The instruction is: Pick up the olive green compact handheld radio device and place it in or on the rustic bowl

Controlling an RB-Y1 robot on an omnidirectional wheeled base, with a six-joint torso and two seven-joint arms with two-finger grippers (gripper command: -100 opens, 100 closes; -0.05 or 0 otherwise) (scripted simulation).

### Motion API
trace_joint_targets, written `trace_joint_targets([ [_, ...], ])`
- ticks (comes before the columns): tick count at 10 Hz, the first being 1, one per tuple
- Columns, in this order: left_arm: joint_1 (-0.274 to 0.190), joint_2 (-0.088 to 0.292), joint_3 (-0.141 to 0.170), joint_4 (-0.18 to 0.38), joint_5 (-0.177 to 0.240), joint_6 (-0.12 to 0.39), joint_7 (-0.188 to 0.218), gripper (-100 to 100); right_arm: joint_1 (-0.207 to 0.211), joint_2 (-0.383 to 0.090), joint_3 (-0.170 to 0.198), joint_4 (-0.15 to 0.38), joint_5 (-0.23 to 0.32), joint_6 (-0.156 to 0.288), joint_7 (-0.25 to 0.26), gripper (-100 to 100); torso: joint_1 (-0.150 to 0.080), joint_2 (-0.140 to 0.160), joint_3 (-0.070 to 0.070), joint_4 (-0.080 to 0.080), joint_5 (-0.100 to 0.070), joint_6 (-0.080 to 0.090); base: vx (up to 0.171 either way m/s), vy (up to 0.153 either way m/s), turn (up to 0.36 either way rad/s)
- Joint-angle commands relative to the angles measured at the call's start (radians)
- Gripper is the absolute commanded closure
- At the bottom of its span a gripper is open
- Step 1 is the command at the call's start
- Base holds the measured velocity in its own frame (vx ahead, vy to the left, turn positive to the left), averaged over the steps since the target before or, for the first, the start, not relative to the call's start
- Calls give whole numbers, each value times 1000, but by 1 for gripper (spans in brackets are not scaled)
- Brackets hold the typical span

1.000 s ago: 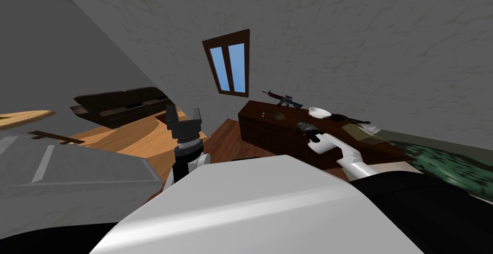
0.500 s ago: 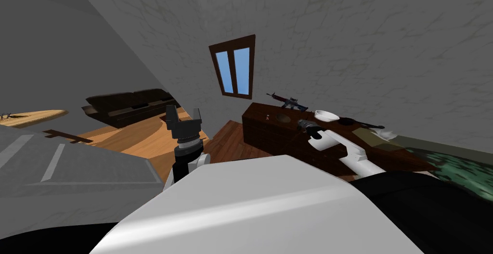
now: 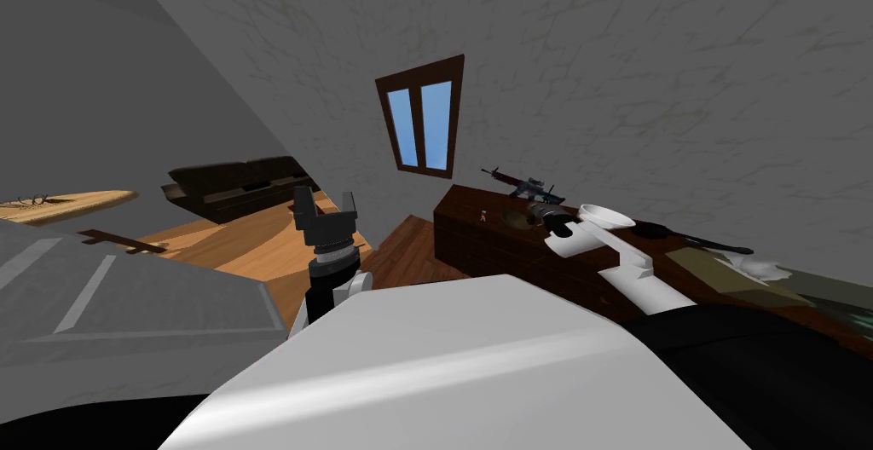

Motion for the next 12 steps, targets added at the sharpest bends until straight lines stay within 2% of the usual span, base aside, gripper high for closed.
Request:
trace_joint_targets([
  [1, 0, 0, 0, 0, 0, 0, 0, 0, 0, 0, 0, 0, 0, 0, 0, 100, 0, 0, 0, 0, 0, 0, 86, -2, 35],
  [2, 0, 0, 0, 0, 0, 0, 0, 0, -4, -1, -2, -2, 0, 3, 4, -100, -1, 5, 2, 0, -1, 2, 17, 1, 3],
  [6, 0, 0, 0, 0, 0, 0, 0, 0, -4, -1, -2, -2, 0, 2, 3, -100, -2, 14, 8, 2, -2, 2, 2, 0, 0],
  [7, 0, 0, 0, 0, 0, 0, 0, 0, -4, -1, -2, -2, 0, 2, 3, 0, -2, 14, 8, 2, -2, 2, 0, 0, 0],
  [8, 0, 0, 0, 0, 0, 0, 0, 0, -3, -31, -21, -25, -31, 39, 3, -100, -2, 14, 8, 2, -2, 2, -15, -9, 47],
  [12, 0, 0, 0, 0, 0, 0, 0, 0, 0, -90, -59, -71, -93, 112, 4, -100, -3, 16, 9, 3, -2, 2, -26, -18, 45],
])
